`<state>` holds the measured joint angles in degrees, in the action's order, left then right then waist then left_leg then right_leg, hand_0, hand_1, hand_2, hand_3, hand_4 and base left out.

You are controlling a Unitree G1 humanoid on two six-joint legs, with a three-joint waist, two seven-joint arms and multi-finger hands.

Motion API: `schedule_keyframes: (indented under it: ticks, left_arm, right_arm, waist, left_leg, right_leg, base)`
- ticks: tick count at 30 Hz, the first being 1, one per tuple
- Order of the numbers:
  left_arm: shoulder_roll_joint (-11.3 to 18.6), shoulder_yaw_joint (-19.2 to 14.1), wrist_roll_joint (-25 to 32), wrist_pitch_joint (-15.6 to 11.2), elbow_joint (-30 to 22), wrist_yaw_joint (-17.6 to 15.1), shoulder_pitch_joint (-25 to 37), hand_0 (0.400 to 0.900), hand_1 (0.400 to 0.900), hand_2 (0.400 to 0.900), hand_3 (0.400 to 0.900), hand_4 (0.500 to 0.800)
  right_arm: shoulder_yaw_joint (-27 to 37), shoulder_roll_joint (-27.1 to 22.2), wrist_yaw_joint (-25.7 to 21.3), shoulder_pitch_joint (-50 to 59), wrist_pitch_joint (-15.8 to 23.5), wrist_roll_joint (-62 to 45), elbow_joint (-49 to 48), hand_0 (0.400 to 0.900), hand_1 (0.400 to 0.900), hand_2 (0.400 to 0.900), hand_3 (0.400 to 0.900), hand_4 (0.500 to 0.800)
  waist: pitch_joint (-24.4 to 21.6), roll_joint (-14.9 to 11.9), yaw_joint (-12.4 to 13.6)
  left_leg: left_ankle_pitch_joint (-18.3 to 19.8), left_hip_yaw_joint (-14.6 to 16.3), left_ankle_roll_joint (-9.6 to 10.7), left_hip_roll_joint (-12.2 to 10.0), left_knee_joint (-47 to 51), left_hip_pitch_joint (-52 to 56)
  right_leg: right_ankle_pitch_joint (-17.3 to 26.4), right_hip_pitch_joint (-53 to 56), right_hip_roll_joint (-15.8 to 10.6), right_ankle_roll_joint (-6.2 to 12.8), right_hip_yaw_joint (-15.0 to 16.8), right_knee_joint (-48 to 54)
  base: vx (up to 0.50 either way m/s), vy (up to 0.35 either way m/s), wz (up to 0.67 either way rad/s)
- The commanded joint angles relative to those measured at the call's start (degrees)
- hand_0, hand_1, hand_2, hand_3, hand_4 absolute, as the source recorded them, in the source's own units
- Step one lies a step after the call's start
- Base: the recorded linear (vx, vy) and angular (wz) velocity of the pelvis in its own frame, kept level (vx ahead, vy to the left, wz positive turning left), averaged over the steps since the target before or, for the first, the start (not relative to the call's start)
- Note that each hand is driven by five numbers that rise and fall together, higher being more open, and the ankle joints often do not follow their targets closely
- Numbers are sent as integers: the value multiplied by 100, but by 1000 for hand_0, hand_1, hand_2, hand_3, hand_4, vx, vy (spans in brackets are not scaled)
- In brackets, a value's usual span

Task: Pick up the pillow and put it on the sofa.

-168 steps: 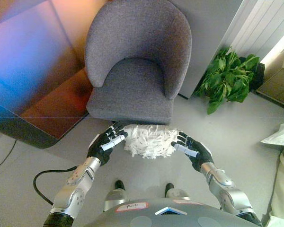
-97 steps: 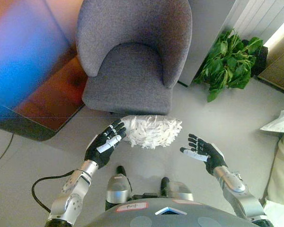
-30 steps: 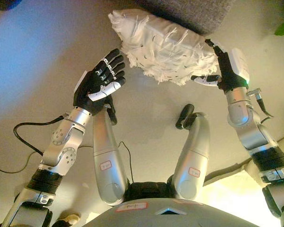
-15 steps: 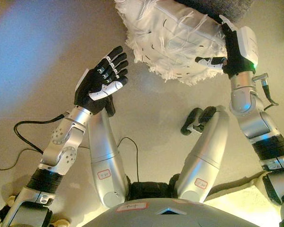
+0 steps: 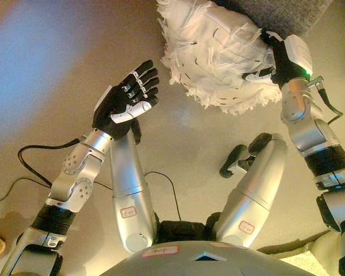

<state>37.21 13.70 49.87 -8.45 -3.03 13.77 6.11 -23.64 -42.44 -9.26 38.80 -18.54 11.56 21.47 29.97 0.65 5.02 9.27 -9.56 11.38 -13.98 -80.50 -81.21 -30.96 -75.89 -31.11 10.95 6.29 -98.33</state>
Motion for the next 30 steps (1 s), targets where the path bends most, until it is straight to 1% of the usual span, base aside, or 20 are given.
schedule_keyframes:
  ticks: [1, 5, 9, 16, 19, 20, 21, 22, 23, 24, 25, 27, 30]
  left_arm:
    - [-142, 63, 125, -185, -545, 263, 279, 900, 900, 900, 900, 800]
    - [-193, 71, 124, -36, -569, 317, 270, 900, 900, 900, 900, 800]
    - [-267, 108, 67, 70, -606, 319, 223, 900, 900, 900, 900, 800]
    - [-340, 171, 49, 148, -650, 196, 174, 900, 900, 900, 900, 800]
    - [-345, 179, 51, 130, -637, 185, 158, 900, 900, 900, 900, 800]
    - [-368, 166, 48, 143, -629, 86, 150, 900, 900, 900, 900, 800]
    - [-380, 162, 95, 184, -600, -97, 140, 900, 900, 900, 900, 800]
    - [-385, 158, 133, 190, -595, -171, 136, 900, 900, 900, 900, 800]
    - [-390, 129, 176, 222, -578, -284, 118, 900, 900, 900, 900, 800]
    - [-404, 70, 236, 252, -531, -488, 113, 900, 900, 900, 900, 800]
    - [-429, 4, 268, 260, -492, -586, 111, 900, 900, 900, 900, 800]
    - [-505, -131, 281, 319, -398, -752, 99, 900, 900, 900, 900, 800]
    - [-621, -335, 307, 254, -322, -833, 61, 900, 900, 900, 900, 800]
  right_arm:
    - [71, 64, 244, 587, -533, -494, 849, 400, 400, 400, 400, 500]
    - [4, 203, 317, 807, -734, -460, 1043, 400, 400, 400, 400, 500]
    - [6, 327, 250, 833, -816, -410, 1090, 400, 400, 400, 400, 500]
    - [123, 490, 105, 697, -794, -362, 982, 400, 400, 400, 400, 500]
    - [142, 493, 68, 661, -752, -397, 947, 400, 400, 400, 400, 500]
    - [241, 522, -27, 585, -623, -409, 837, 400, 400, 400, 400, 500]
    - [297, 537, -95, 537, -484, -402, 785, 400, 400, 400, 400, 500]
    - [308, 544, -110, 529, -443, -396, 777, 400, 400, 400, 400, 500]
    - [322, 556, -144, 515, -377, -391, 744, 400, 400, 400, 400, 500]
    - [351, 568, -202, 500, -239, -339, 693, 400, 400, 400, 400, 500]
    - [390, 574, -208, 499, -177, -283, 621, 400, 400, 400, 400, 500]
    - [470, 593, -283, 466, -6, -146, 414, 400, 400, 400, 400, 500]
    - [636, 584, -356, 336, 224, 107, -35, 400, 400, 400, 400, 500]
  waist:
    - [-17, 306, 232]
    - [-17, 334, 283]
    - [-17, 366, 302]
    - [-17, 397, 295]
    - [-17, 397, 287]
    - [-17, 386, 278]
    - [-17, 371, 277]
    - [-17, 369, 278]
    - [-17, 357, 281]
    - [-17, 343, 278]
    - [-17, 326, 272]
    - [-17, 293, 250]
    - [-17, 250, 205]
  left_leg:
    - [1529, -343, -231, -231, -1038, 362]
    - [1519, -346, -231, -215, -1075, 463]
    - [1530, -347, -226, -227, -1150, 538]
    - [1559, -355, -224, -262, -1221, 594]
    - [1551, -347, -229, -272, -1199, 614]
    - [1533, -313, -230, -276, -1104, 689]
    - [1503, -286, -239, -280, -1014, 771]
    - [1497, -278, -242, -283, -990, 793]
    - [1475, -260, -245, -281, -924, 855]
    - [1432, -222, -245, -299, -797, 942]
    - [1401, -178, -252, -314, -677, 1037]
    - [1301, -61, -255, -357, -348, 1264]
    - [1089, 165, -276, -414, 305, 1695]
  right_leg:
    - [774, -559, 128, -264, 27, 305]
    - [794, -470, 83, -282, 27, 253]
    - [808, -370, 45, -295, 55, 204]
    - [840, -277, 14, -296, 96, 194]
    - [859, -259, 9, -296, 82, 228]
    - [921, -169, -8, -277, 17, 388]
    - [967, -79, -17, -272, -27, 504]
    - [975, -53, -21, -272, -41, 534]
    - [1009, 11, -12, -268, -67, 617]
    - [1049, 101, -22, -258, -114, 744]
    - [1095, 193, -15, -252, -165, 891]
    - [1240, 432, -15, -243, -307, 1309]
    - [1542, 827, 18, -211, -545, 2035]
  base:
    - [34, -26, 12]
    - [53, -13, 9]
    - [50, 6, 4]
    - [27, 21, -3]
    - [5, 14, -2]
    - [9, 23, -4]
    - [10, 23, -4]
    - [0, 0, 0]
    - [1, -7, -3]
    - [0, -5, -5]
    - [-10, -1, -6]
    - [-35, 3, -6]
    - [-56, 29, -14]
